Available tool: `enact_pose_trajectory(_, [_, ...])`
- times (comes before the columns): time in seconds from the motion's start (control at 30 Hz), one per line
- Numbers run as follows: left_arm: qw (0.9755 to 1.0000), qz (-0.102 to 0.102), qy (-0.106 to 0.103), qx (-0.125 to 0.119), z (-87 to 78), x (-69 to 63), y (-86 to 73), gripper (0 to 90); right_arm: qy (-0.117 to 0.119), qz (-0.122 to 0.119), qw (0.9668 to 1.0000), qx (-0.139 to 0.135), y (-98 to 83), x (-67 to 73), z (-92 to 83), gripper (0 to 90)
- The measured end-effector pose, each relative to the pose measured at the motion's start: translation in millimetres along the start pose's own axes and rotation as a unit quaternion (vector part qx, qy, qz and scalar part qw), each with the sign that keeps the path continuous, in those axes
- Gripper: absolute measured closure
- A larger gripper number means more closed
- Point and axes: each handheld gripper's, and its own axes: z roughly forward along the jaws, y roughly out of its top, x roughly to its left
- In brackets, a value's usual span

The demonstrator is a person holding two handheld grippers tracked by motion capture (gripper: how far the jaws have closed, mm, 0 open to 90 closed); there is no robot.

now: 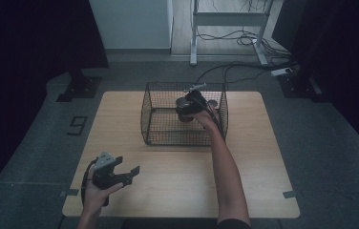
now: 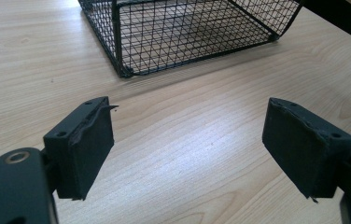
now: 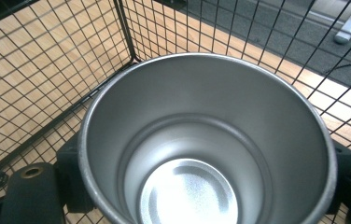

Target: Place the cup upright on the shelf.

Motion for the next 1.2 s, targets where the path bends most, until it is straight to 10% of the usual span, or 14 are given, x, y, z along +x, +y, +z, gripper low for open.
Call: enact_pose_trajectory(1.2, [1.0, -0.003, 0.003, -0.001, -1.2, 2.6, -0.4, 16.7, -0.012, -0.008, 0.9979, 0.063, -3.5, -7.0, 25.9, 18.3])
